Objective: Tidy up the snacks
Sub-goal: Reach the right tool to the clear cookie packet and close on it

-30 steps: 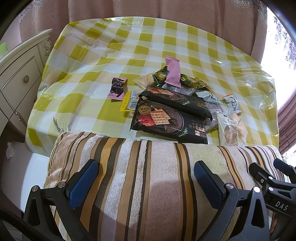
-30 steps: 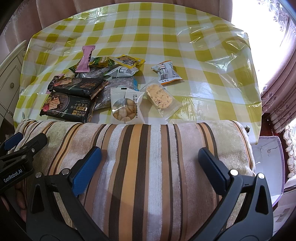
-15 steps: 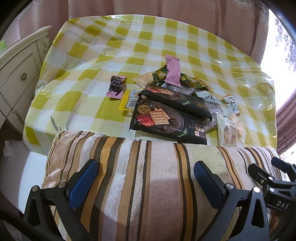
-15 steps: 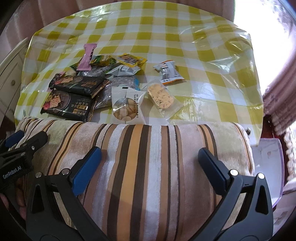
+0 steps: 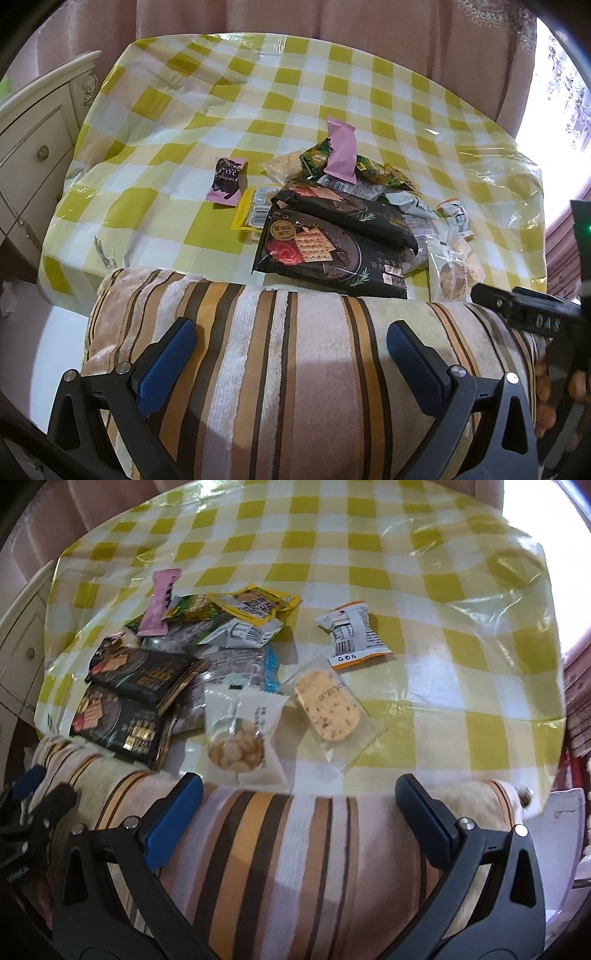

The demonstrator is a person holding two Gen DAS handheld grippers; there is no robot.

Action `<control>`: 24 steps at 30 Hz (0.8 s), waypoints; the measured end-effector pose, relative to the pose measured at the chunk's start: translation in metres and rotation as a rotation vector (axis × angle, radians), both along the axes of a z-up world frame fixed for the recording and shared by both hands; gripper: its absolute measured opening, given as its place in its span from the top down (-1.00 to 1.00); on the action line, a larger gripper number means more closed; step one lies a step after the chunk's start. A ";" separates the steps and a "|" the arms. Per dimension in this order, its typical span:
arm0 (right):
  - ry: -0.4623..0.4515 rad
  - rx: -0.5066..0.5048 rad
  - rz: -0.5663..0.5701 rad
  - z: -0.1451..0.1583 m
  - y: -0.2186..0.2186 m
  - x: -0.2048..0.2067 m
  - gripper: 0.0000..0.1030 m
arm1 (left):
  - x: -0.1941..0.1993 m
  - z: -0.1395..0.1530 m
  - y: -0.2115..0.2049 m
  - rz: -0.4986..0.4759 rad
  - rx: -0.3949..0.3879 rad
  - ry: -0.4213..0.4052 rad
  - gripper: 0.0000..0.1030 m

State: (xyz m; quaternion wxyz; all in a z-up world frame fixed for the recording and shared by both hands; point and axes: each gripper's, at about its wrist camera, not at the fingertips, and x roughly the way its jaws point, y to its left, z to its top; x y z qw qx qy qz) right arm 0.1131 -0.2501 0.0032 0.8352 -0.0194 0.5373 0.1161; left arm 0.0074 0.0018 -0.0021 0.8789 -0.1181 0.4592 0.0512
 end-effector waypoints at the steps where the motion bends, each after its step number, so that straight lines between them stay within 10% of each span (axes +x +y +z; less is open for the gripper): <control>1: 0.011 0.014 0.002 -0.001 -0.003 0.005 -1.00 | 0.000 0.000 0.000 -0.001 -0.002 -0.001 -1.00; 24: 0.035 -0.117 0.132 -0.034 0.001 0.067 -0.38 | 0.022 0.010 -0.038 -0.164 -0.071 -0.050 -0.60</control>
